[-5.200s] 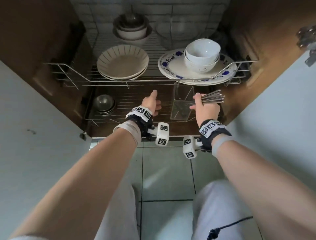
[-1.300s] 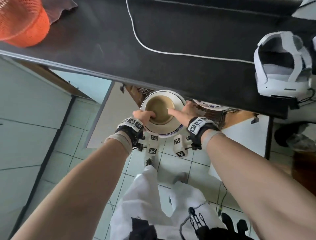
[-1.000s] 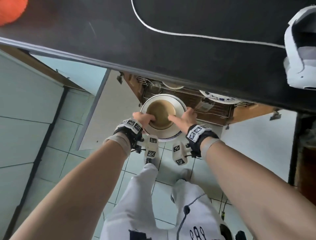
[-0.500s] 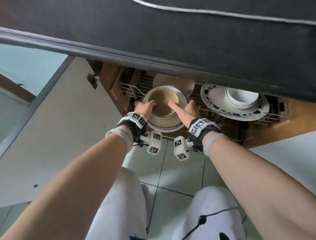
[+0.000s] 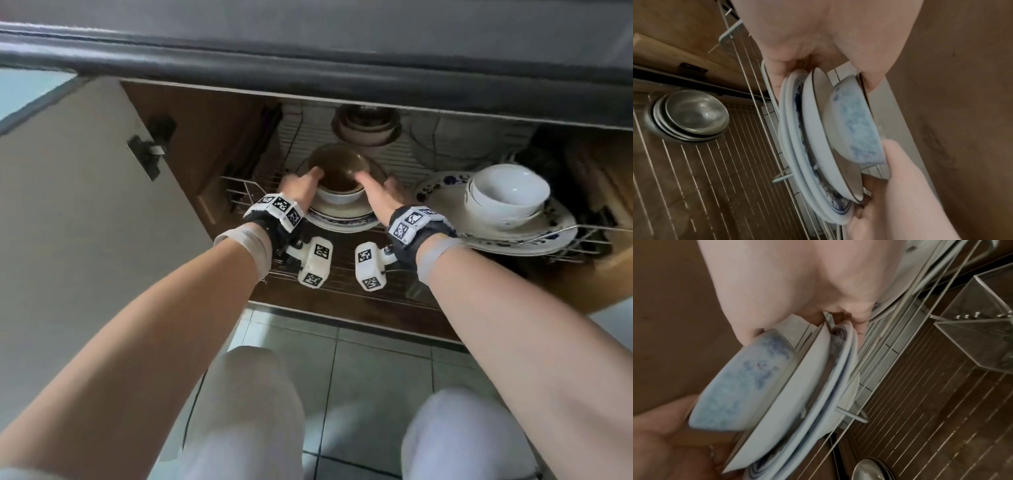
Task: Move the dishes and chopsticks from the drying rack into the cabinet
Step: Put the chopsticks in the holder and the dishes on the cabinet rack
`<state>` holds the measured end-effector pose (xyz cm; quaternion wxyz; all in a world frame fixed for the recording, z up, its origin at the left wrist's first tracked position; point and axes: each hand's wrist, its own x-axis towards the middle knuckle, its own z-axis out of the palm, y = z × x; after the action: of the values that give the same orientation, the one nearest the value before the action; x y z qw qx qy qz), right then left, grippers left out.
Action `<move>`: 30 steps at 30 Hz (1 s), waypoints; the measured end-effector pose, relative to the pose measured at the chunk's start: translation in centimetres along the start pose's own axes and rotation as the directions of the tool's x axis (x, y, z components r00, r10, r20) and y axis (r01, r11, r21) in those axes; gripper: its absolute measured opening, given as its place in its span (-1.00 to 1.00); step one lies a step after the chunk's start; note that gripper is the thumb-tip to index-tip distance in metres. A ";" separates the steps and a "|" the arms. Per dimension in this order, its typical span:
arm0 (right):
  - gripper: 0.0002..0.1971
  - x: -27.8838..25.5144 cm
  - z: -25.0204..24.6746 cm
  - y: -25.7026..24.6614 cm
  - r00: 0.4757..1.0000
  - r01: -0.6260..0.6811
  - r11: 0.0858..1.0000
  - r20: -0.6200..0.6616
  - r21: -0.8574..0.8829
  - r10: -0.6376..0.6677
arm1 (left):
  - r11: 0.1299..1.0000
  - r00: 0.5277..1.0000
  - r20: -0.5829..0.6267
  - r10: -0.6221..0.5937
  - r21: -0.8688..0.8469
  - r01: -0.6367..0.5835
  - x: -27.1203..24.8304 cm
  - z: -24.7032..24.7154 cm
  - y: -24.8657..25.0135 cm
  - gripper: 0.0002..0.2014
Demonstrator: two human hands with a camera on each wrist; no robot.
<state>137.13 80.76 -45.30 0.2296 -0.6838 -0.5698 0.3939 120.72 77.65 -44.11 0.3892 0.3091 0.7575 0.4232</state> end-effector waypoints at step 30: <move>0.25 5.7 3.2 -0.7 0.997 -0.074 0.929 0.034 0.364 0.066 | 0.963 0.999 0.004 0.049 -0.266 -0.046 6.3 3.3 0.4 0.00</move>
<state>134.44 86.01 -48.23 0.3321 -0.6449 -0.4644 0.5081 120.39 84.14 -46.94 0.4208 0.2744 0.6841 0.5289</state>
